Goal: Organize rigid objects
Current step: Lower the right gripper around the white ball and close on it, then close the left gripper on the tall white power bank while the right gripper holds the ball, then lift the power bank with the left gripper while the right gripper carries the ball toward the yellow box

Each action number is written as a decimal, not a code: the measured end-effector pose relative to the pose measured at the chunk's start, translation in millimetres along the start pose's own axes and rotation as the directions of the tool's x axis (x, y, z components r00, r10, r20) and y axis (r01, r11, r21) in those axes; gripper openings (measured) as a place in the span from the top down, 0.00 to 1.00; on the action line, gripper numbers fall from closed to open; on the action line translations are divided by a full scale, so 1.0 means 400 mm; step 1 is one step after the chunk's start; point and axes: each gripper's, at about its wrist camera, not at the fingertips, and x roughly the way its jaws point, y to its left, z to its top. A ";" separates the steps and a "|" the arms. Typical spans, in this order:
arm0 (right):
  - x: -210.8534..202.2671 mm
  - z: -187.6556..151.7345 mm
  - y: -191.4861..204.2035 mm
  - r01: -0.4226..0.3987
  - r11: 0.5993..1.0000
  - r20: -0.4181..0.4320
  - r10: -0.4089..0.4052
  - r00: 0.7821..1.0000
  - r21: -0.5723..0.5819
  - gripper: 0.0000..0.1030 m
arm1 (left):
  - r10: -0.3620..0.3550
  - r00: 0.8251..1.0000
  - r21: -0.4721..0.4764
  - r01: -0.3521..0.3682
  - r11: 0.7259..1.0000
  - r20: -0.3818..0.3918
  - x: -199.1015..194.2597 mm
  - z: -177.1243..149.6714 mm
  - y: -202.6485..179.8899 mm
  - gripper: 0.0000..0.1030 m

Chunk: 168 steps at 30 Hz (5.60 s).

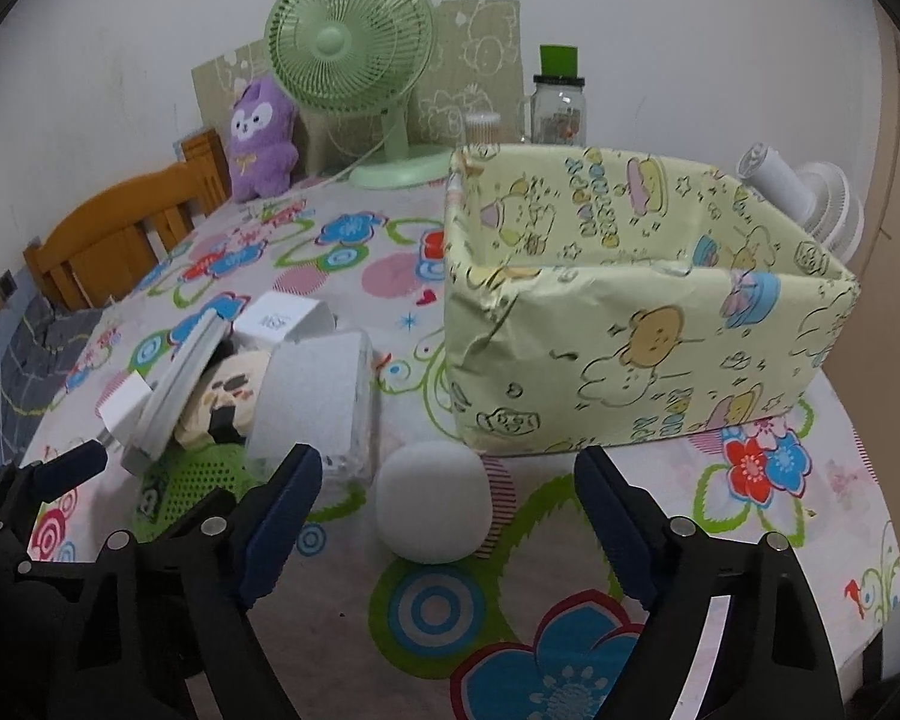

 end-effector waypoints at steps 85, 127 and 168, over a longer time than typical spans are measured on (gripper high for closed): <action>0.085 0.123 0.152 0.018 0.996 -0.019 -0.020 1.000 -0.091 0.51 | -0.180 0.982 -0.234 0.162 0.959 -0.057 0.129 0.110 0.172 0.53; -0.107 0.073 0.131 -0.002 0.997 0.085 0.008 0.996 -0.074 0.51 | -0.095 0.993 -0.099 0.101 0.990 0.069 -0.116 0.036 0.082 0.54; -0.286 0.153 -0.061 -0.018 0.999 0.203 0.024 0.979 -0.032 0.51 | -0.034 0.984 -0.030 0.040 0.999 0.175 -0.270 0.140 -0.118 0.54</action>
